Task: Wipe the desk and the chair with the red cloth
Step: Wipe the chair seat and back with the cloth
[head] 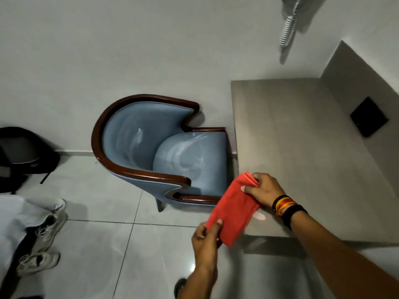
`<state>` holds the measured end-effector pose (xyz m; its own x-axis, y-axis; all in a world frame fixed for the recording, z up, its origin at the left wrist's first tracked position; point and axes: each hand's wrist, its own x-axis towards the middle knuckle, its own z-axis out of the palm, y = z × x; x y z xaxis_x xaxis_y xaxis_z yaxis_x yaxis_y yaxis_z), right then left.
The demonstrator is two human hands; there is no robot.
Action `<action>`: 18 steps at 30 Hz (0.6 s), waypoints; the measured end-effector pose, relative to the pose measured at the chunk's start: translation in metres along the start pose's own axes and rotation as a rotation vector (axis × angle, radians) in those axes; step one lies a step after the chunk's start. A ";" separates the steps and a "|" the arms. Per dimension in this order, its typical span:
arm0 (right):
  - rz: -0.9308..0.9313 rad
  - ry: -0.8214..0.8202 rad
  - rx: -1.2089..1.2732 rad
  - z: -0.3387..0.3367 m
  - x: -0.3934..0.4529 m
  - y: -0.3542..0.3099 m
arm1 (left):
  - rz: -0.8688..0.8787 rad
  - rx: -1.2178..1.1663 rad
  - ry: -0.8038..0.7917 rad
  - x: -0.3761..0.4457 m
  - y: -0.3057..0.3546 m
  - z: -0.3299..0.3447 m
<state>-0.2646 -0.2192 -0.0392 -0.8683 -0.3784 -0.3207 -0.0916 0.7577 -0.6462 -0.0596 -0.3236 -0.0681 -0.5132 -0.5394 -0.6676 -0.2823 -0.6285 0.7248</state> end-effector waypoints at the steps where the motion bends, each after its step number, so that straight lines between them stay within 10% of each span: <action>1: 0.013 0.007 0.078 0.013 0.010 -0.018 | 0.029 0.006 0.015 0.015 0.024 -0.011; 18: 0.328 0.395 0.493 0.101 0.216 -0.120 | 0.059 0.626 0.022 0.271 0.200 0.011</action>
<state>-0.3921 -0.4453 -0.1006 -0.9336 0.1199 -0.3376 0.3551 0.4355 -0.8272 -0.2643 -0.5898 -0.1022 -0.5277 -0.5788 -0.6217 -0.6781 -0.1537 0.7187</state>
